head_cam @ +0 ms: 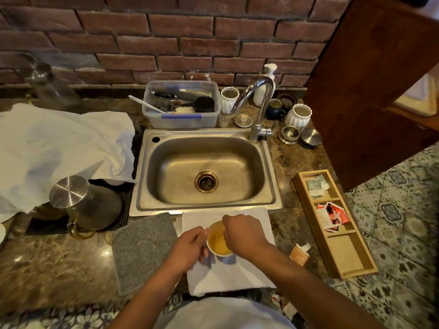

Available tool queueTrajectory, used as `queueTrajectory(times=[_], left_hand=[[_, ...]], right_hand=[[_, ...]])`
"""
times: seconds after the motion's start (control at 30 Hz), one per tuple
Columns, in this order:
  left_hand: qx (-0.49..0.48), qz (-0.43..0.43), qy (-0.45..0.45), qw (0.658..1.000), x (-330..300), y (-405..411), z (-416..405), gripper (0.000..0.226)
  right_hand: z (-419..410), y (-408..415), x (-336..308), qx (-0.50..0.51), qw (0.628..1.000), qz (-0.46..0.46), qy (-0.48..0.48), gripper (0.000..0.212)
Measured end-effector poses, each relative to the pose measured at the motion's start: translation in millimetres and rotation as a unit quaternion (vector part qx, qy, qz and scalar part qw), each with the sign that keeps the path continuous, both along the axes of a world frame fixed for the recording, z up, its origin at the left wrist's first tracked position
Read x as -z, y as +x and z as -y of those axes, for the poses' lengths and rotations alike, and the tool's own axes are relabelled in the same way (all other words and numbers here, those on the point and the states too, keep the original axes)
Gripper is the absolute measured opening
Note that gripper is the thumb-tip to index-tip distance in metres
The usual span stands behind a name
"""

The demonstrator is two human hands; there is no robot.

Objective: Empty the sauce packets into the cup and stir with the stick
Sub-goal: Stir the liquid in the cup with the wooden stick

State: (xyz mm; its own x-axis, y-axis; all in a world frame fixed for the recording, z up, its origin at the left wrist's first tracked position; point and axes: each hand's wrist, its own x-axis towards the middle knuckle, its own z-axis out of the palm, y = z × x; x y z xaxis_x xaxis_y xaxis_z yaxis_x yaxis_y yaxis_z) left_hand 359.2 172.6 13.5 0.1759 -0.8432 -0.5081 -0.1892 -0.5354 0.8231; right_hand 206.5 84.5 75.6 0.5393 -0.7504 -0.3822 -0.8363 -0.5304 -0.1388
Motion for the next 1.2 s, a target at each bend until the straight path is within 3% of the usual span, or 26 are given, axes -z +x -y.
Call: queueTrajectory(times=[0.2, 0.37, 0.7, 0.9, 1.07, 1.2], left_hand=[[-0.002, 0.0, 0.003, 1.0, -3, -2, -2, 0.042], [0.001, -0.001, -0.002, 1.0, -4, -2, -2, 0.041], [-0.009, -0.018, 0.007, 1.0, -6, -1, -3, 0.037], [-0.017, -0.019, 0.009, 1.0, -10, -4, -3, 0.037], [-0.025, -0.031, 0.0, 0.999, -11, -3, -2, 0.039], [-0.035, -0.024, -0.007, 0.999, -9, -3, -3, 0.04]], right_hand=[[1, 0, 0, -0.016, 0.999, -0.022, 0.047, 0.046], [-4, 2, 6, -0.019, 0.997, -0.018, 0.071, 0.035], [-2, 3, 6, 0.011, 0.997, 0.079, -0.013, 0.023], [4, -4, 4, 0.002, 0.999, 0.029, -0.014, 0.029], [-6, -3, 2, -0.027, 0.997, -0.042, 0.057, 0.033], [-9, 2, 6, -0.013, 0.995, -0.043, 0.092, 0.032]])
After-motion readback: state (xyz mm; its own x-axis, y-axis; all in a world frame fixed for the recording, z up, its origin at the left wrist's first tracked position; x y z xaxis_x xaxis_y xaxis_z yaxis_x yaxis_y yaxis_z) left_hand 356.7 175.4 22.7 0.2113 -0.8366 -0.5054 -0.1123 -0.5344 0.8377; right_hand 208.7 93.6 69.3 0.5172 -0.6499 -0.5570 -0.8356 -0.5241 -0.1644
